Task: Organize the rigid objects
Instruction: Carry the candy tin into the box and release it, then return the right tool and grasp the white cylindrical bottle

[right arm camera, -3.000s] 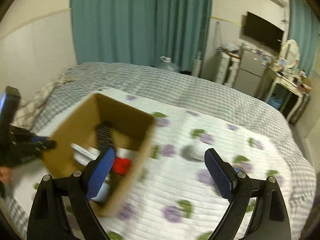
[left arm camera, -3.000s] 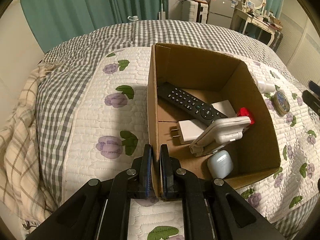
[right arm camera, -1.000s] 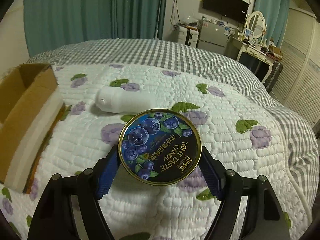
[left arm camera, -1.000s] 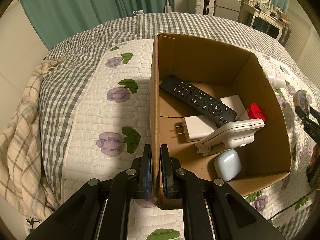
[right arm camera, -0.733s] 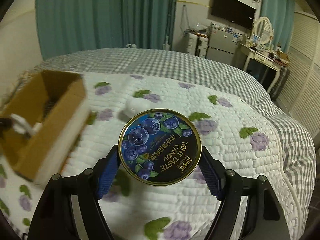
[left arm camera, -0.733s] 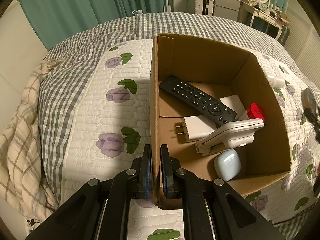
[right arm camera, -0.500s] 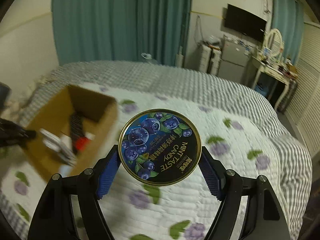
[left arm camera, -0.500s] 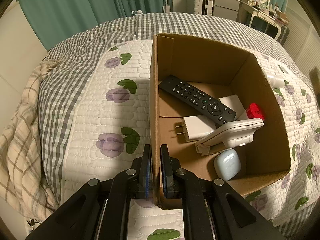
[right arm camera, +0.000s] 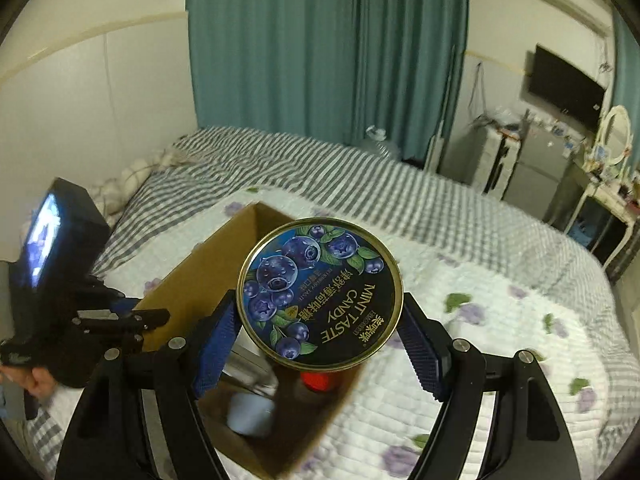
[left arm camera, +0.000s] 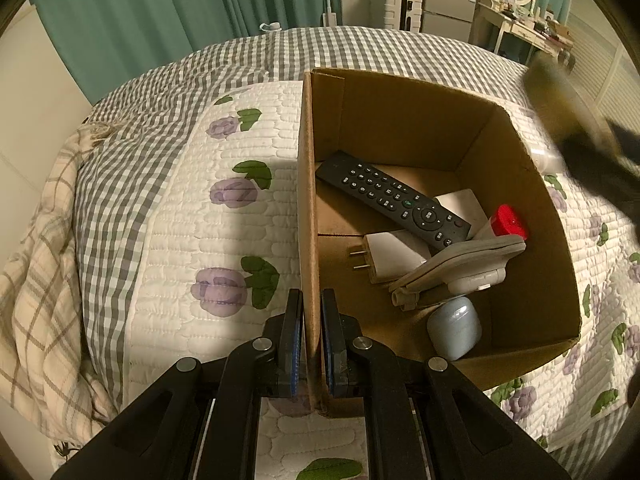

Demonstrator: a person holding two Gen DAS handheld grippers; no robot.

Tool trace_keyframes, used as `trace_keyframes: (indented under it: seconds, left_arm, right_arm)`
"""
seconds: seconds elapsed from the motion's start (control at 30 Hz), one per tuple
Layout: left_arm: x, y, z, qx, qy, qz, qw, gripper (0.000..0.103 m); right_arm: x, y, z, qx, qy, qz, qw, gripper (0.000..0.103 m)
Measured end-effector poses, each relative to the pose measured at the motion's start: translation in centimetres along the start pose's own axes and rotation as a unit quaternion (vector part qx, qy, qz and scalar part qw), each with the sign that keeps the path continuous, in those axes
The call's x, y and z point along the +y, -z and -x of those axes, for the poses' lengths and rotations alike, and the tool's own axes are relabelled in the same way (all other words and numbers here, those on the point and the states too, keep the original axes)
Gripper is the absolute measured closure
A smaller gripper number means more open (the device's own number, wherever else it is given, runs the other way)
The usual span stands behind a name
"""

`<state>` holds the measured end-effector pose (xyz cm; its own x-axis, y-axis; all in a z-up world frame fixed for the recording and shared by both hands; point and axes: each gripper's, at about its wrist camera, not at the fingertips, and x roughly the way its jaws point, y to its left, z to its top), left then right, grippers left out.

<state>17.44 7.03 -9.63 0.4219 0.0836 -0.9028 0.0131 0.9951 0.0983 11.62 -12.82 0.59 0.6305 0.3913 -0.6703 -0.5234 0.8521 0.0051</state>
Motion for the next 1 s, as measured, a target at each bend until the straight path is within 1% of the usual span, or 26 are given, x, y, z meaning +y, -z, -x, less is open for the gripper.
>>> trace_keyframes:
  seconds: [0.2,0.33,0.47,0.53,0.57,0.6,0.63,0.73,0.77,0.8,0.9,1.0]
  left_arm:
    - [0.1,0.0,0.0,-0.001,0.003,-0.002,1.0000,0.095]
    - [0.1,0.0,-0.1,-0.001,0.004,-0.002,1.0000,0.095]
    - [0.2,0.0,-0.1,0.000,0.005,0.000,1.0000,0.095]
    - [0.2,0.0,-0.1,0.000,0.006,0.000,1.0000,0.095]
    - [0.2,-0.1,-0.1,0.000,0.006,0.000,1.0000,0.095]
    - [0.2,-0.1,-0.1,0.000,0.006,0.001,1.0000,0.095]
    - [0.2,-0.1,-0.1,0.000,0.007,0.000,1.0000,0.095]
    - [0.2,0.0,0.1,-0.002,0.008,0.000,1.0000,0.095]
    - [0.2,0.0,0.2,-0.002,0.008,0.001,1.0000,0.095]
    - [0.2,0.0,0.3,-0.003,0.007,0.000,1.0000,0.095]
    - [0.2,0.0,0.6,-0.008,0.006,0.000,0.9999,0.095]
    - [0.1,0.0,0.7,-0.008,0.004,-0.001,1.0000,0.095]
  right_arm:
    - [1.4,0.9,-4.1,0.034,-0.010,0.000,0.999,0.027]
    - [1.4,1.0,-4.9,0.041,-0.010,-0.003,0.999,0.027]
    - [1.2,1.0,-4.9,0.039,-0.010,-0.006,0.999,0.026]
    - [1.0,0.9,-4.8,0.035,-0.007,-0.011,0.999,0.025]
    - [0.8,0.8,-4.7,0.035,-0.007,-0.014,0.999,0.021]
    - [0.7,0.8,-4.6,0.033,-0.008,-0.015,0.999,0.012]
    - [0.7,0.7,-4.3,0.027,-0.006,-0.015,0.999,0.009]
    - [-0.1,0.5,-2.6,-0.001,0.010,-0.021,1.000,0.009]
    - [-0.8,0.5,-1.7,-0.015,0.021,-0.028,0.999,0.009]
    - [-1.3,0.3,-1.3,-0.020,0.025,-0.032,0.999,0.009]
    - [-3.7,0.4,0.1,-0.028,0.038,-0.051,0.998,0.009]
    - [-6.7,0.9,1.1,-0.028,0.066,-0.066,0.995,0.009]
